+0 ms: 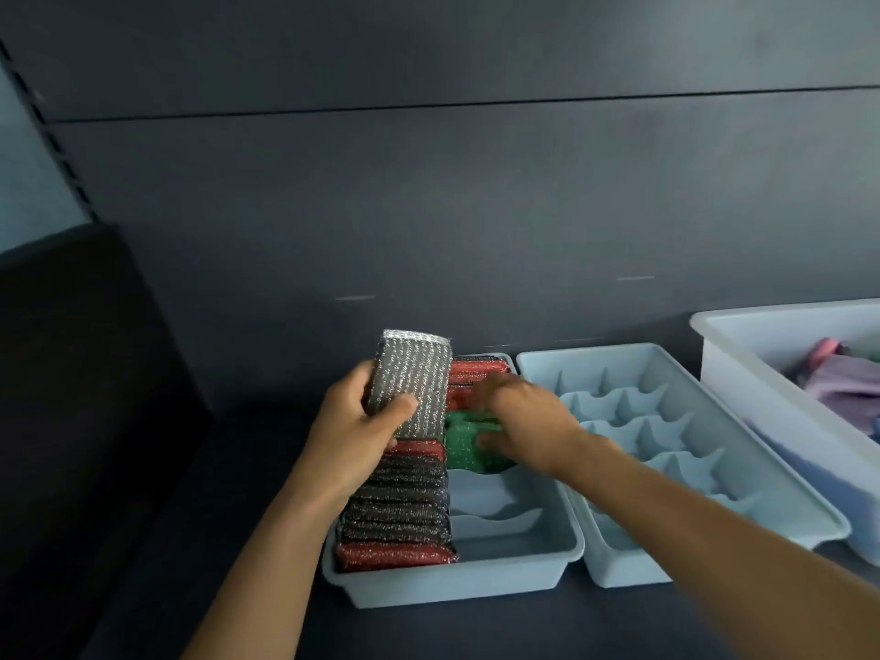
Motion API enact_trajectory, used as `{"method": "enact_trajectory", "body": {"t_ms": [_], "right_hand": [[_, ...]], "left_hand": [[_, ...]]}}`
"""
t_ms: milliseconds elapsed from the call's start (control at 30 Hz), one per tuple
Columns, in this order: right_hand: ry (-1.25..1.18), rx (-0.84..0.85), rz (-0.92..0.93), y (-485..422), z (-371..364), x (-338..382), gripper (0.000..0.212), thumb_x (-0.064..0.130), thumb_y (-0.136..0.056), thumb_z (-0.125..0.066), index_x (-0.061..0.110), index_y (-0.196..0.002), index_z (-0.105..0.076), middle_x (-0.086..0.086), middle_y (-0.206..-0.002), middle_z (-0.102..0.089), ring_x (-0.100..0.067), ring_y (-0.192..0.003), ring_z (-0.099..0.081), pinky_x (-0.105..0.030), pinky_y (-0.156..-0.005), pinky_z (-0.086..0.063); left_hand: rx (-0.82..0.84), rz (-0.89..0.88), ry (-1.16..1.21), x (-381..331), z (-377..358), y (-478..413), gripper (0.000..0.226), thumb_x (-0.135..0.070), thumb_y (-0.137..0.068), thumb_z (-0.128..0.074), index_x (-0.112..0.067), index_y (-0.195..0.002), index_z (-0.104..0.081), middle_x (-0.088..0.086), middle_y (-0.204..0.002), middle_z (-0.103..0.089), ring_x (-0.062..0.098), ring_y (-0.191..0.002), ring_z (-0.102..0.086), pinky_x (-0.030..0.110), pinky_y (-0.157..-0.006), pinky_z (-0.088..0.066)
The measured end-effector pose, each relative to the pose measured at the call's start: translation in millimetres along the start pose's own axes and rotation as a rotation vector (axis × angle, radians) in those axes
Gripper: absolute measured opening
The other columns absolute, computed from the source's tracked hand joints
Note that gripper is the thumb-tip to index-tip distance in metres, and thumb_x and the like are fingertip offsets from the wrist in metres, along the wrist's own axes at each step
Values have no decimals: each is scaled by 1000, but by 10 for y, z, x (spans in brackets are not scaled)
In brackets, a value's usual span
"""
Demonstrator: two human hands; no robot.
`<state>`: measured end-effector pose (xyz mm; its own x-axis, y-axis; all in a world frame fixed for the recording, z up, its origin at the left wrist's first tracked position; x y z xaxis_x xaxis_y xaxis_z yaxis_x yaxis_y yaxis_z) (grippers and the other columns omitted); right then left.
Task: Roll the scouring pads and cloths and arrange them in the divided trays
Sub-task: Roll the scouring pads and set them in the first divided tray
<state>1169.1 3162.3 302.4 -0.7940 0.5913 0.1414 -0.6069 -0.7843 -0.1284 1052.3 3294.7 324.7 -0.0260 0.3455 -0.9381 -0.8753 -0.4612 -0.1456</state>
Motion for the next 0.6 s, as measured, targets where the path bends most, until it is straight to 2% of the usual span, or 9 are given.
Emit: {"method": "enact_trajectory", "body": {"t_ms": [100, 133, 200, 300, 367, 433, 500, 567, 600], "right_hand": [[-405, -233, -17, 59, 426, -98, 65, 32, -79, -77, 21, -133, -42, 1, -123, -49, -15, -105, -54, -35, -93, -48], [-453, -278, 50, 97, 559, -58, 74, 31, -77, -78, 27, -138, -37, 4, -127, -45, -11, -108, -52, -33, -94, -48], [-325, -261, 213, 166, 690, 123, 79, 32, -76, -77, 36, -142, -33, 7, -132, -41, -11, -118, -46, -29, -96, -45], [-1, -266, 305, 218, 680, 253, 41, 27, -82, -69, 23, -122, -59, 0, -112, -61, -22, -107, -52, -37, -81, -50], [-9, -255, 225, 229, 670, 160, 23, 26, -86, -65, 17, -107, -63, -1, -101, -65, -24, -100, -55, -37, -75, -47], [-80, -213, 132, 248, 635, 42, 17, 27, -86, -64, 17, -100, -63, -1, -96, -65, -25, -94, -57, -34, -71, -44], [-54, -169, 76, 261, 571, -17, 16, 25, -83, -64, 19, -97, -62, -3, -97, -65, -27, -93, -59, -33, -72, -44], [-7, -132, 63, 249, 455, -4, 18, 22, -80, -62, 19, -97, -62, -4, -101, -65, -29, -97, -59, -35, -74, -47], [3, -118, 58, 239, 401, 11, 19, 21, -80, -60, 18, -98, -63, -5, -102, -65, -29, -98, -59, -34, -75, -47]], "left_hand": [[43, -56, -157, -46, -90, 9, 25, -17, -89, -67, -29, -111, -63, -9, -93, -73, 1, -78, -69, 27, -71, -57], [51, -92, -241, -82, -132, -15, 25, -17, -88, -68, -26, -111, -63, -9, -92, -72, 3, -79, -68, 28, -74, -57], [75, -164, -365, -161, -231, -59, 28, -17, -86, -71, -24, -113, -65, -12, -94, -69, 2, -81, -66, 27, -77, -55], [105, -234, -387, -228, -335, -77, 33, -20, -84, -73, -24, -116, -65, -14, -98, -67, -2, -77, -62, 24, -75, -52], [80, -200, -338, -157, -302, -73, 37, -24, -85, -72, -29, -120, -60, -16, -98, -63, -1, -74, -60, 22, -73, -50], [120, -144, -348, 1, -309, -71, 47, -33, -87, -69, -31, -130, -50, -14, -112, -60, 2, -98, -59, 26, -89, -49], [291, -113, -528, 174, -448, -36, 61, -50, -87, -62, -35, -141, -35, -10, -134, -51, 11, -125, -48, 40, -106, -42], [412, -105, -718, 268, -560, 29, 76, -60, -86, -57, -38, -149, -19, -7, -152, -35, 20, -142, -29, 48, -116, -27], [426, -103, -765, 276, -577, 47, 82, -59, -87, -57, -37, -151, -11, -7, -158, -26, 20, -146, -20, 45, -120, -18]]}}
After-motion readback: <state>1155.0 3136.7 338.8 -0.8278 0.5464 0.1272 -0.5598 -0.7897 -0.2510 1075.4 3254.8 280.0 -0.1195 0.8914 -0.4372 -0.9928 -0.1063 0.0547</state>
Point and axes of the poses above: each hand's wrist, its own y-axis away from the middle knuckle, its own z-axis out of the back of the hand, x = y × z, the point moved 7 cm from there along -y, towards the middle knuckle
